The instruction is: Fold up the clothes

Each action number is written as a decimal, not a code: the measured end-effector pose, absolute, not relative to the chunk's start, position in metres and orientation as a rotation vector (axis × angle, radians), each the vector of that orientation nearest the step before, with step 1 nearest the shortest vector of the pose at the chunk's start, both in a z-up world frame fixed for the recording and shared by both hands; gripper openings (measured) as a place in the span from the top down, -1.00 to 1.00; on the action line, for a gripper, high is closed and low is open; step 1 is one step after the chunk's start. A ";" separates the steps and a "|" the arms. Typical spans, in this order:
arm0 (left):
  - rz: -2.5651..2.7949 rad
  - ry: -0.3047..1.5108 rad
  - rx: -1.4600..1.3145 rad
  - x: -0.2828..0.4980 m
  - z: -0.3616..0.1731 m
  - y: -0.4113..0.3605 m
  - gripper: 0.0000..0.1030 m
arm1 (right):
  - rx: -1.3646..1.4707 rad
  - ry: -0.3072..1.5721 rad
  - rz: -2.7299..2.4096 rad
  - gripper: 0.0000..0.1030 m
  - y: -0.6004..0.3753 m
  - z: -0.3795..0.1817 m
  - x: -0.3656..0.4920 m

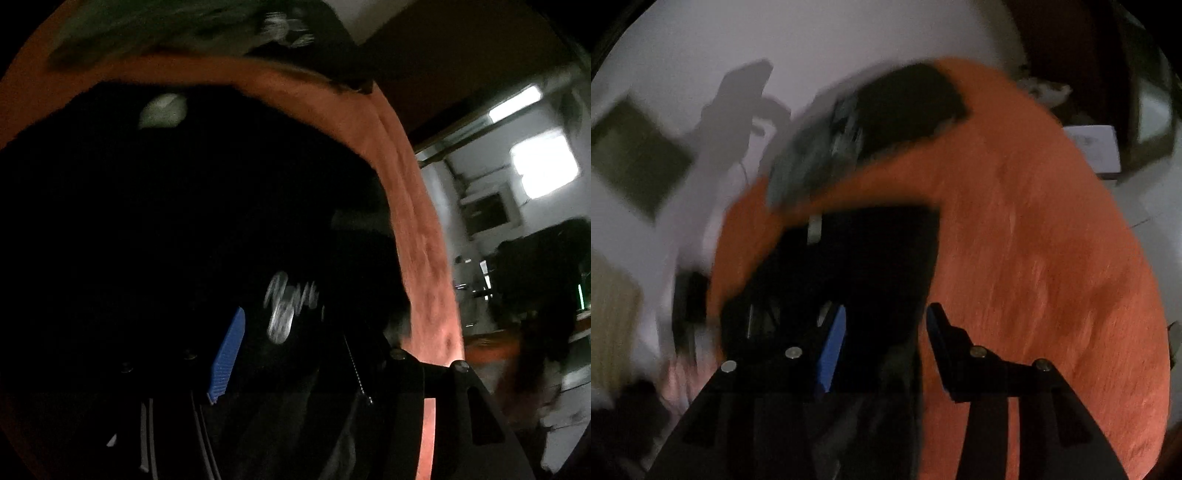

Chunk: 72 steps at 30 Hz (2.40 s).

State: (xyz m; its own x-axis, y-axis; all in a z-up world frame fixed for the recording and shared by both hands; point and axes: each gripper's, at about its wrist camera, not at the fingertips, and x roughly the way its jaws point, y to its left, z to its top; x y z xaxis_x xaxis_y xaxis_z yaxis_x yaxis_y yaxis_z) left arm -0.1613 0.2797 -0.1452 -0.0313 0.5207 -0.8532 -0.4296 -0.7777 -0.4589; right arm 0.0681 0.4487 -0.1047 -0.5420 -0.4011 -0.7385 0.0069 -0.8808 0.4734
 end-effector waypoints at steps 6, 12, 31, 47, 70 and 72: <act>1.888 -0.027 -1.665 -0.191 -0.183 0.354 -0.11 | 1.344 0.234 -2.619 0.14 0.338 -0.147 0.107; 2.024 0.022 -1.593 -0.183 -0.191 0.380 0.82 | 1.278 0.723 -2.672 1.00 0.282 -0.173 0.107; 1.977 -0.235 -1.658 -0.205 -0.194 0.332 -0.06 | 1.344 0.130 -2.619 0.51 0.344 -0.179 0.100; 2.045 -0.035 -1.544 -0.194 -0.187 0.345 0.65 | 1.276 -0.087 -2.710 0.41 0.397 -0.166 0.121; 2.054 -0.129 -1.462 -0.205 -0.126 0.282 0.26 | 1.538 -0.058 -2.511 0.21 0.345 -0.190 0.070; 2.078 -0.140 -1.438 -0.202 -0.111 0.256 0.19 | 1.446 -0.144 -2.569 0.21 0.346 -0.165 0.077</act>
State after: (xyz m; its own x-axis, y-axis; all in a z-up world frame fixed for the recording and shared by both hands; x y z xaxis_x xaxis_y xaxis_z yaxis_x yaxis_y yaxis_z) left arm -0.2022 0.2562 -0.1108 -0.2318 0.5285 -0.8167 -0.4140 -0.8133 -0.4088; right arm 0.0775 0.3456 -0.1652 -0.5064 -0.2120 -0.8359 0.1175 -0.9772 0.1766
